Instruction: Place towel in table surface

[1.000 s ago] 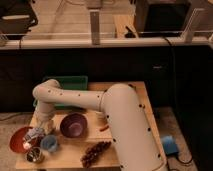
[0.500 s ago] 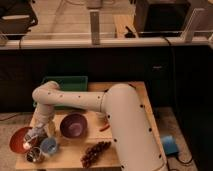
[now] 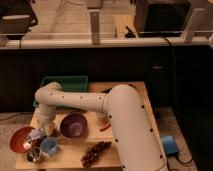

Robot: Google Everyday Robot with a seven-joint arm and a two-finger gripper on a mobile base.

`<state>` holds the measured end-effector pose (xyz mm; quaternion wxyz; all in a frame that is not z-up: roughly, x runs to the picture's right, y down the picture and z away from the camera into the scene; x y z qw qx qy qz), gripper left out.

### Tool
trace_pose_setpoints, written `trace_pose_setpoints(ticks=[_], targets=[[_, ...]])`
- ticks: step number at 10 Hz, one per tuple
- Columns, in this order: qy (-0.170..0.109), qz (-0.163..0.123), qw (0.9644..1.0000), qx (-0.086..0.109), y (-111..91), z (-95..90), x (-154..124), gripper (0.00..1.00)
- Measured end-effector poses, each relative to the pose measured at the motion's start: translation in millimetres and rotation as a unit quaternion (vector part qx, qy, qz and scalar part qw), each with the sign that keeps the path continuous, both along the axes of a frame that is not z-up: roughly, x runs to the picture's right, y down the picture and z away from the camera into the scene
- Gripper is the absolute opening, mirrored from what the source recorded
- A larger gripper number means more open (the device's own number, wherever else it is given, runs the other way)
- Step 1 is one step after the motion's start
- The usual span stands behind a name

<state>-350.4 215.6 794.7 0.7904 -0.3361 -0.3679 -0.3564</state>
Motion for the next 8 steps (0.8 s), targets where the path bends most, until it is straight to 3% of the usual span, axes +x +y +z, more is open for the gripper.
trace_pose_setpoints(ticks=[1,3,4,6,8], targets=[[-0.001,0.001,1.0000,0.000,-0.3,0.2,-0.8,0.32],[-0.009,0.005,0.9999,0.003,-2.5,-2.9,-3.5,0.07],[-0.009,0.007,0.9999,0.007,-4.3,-6.6,-3.7,0.02],[-0.009,0.016,0.9996,0.021,-15.3,-28.5,-0.8,0.00],[-0.022,0.033,0.9984,0.040,-29.8,-62.9,6.1,0.00]])
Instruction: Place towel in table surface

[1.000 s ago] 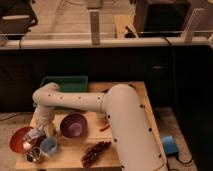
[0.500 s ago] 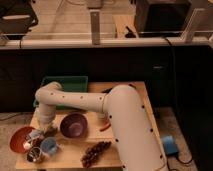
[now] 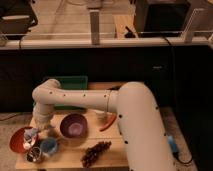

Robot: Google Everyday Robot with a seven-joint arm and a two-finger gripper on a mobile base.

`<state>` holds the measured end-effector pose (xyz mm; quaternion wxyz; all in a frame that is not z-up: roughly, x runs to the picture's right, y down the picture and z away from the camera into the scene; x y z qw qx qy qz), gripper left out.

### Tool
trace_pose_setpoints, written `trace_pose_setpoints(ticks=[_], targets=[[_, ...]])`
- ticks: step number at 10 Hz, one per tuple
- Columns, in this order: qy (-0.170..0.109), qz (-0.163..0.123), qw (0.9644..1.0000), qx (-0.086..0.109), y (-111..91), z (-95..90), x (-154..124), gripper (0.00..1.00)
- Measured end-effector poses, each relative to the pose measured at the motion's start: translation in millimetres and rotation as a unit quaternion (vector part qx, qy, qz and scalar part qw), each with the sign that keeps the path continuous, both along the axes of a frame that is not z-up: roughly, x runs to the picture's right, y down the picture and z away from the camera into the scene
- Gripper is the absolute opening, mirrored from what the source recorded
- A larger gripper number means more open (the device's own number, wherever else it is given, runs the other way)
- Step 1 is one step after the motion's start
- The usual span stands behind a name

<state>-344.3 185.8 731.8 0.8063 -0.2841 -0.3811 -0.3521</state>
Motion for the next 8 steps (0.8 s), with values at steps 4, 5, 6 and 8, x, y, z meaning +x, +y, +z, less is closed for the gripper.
trace_pose_setpoints(ticks=[4,5,6,8], targets=[[-0.040,0.041,0.9980,0.025,-22.6,-53.8,21.9,0.00],[-0.048,0.046,0.9973,0.031,-29.0,-64.0,28.1,0.00],[-0.053,0.047,0.9969,0.034,-32.4,-71.7,29.5,0.00],[-0.056,0.051,0.9961,0.044,-42.9,-87.7,36.6,0.00]])
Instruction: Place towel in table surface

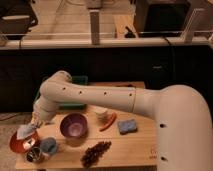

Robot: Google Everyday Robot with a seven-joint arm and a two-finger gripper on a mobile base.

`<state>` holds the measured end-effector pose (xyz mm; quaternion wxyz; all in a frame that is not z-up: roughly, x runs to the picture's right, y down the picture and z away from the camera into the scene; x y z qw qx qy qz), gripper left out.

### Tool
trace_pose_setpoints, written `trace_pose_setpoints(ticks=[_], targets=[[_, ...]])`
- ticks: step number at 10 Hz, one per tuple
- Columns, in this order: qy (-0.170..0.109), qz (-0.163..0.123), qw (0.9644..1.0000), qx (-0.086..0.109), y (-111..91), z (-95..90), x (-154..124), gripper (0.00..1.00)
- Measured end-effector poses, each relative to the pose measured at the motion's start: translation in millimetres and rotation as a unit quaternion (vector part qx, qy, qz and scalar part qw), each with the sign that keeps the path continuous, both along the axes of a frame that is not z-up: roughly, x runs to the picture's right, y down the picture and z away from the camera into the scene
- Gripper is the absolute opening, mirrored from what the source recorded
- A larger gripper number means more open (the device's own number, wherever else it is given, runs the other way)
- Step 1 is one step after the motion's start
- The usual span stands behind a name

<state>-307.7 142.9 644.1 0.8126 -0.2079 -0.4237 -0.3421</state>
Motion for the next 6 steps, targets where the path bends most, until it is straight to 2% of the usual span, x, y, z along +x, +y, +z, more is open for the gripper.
trace_pose_setpoints(ticks=[1,2,4,6], targets=[[0.002,0.008,0.9999,0.009,-10.0,-15.5,7.1,0.00],[0.003,0.012,0.9998,0.014,-14.1,-21.7,10.1,0.00],[0.002,0.015,0.9998,0.015,-14.7,-22.6,10.1,0.00],[0.002,0.020,0.9997,0.011,-17.0,-12.4,8.5,0.00]])
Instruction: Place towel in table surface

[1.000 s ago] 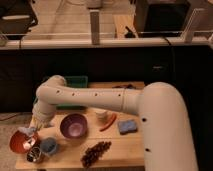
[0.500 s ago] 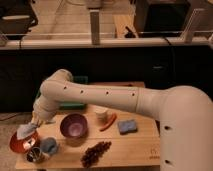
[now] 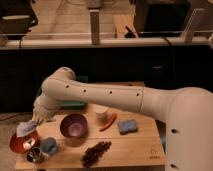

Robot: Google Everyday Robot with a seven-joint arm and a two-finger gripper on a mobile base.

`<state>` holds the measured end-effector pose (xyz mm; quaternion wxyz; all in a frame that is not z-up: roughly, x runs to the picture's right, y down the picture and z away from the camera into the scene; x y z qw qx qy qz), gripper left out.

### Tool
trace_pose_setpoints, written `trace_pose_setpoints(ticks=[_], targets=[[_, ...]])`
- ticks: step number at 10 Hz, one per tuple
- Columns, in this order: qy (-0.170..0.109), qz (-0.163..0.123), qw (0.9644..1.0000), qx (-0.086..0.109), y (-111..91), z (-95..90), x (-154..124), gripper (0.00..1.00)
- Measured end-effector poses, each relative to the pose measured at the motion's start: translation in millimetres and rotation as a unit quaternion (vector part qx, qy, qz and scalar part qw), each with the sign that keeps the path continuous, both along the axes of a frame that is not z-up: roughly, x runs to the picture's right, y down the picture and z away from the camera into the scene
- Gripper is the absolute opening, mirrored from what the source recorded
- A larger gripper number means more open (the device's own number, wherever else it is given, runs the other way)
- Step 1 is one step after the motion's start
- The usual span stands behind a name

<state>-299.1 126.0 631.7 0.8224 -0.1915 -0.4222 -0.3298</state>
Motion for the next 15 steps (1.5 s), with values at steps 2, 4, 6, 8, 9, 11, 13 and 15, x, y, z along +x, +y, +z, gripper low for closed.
trace_pose_setpoints(ticks=[2,4,6,8,9,11,13,15], targets=[[0.000,0.004,1.0000,-0.005,-1.2,11.3,-3.9,0.00],[0.007,0.017,0.9997,-0.014,-10.4,31.4,-1.6,0.00],[0.013,0.023,0.9992,-0.028,-16.9,55.7,-3.5,0.00],[0.017,0.027,0.9984,-0.046,-16.8,89.1,-6.3,0.00],[0.018,0.028,0.9981,-0.053,-16.5,101.5,-8.4,0.00],[0.022,0.026,0.9974,-0.064,-13.0,123.3,-13.8,0.00],[0.026,0.025,0.9967,-0.073,-10.0,137.4,-14.2,0.00],[0.038,0.024,0.9953,-0.086,-4.0,155.5,-13.2,0.00]])
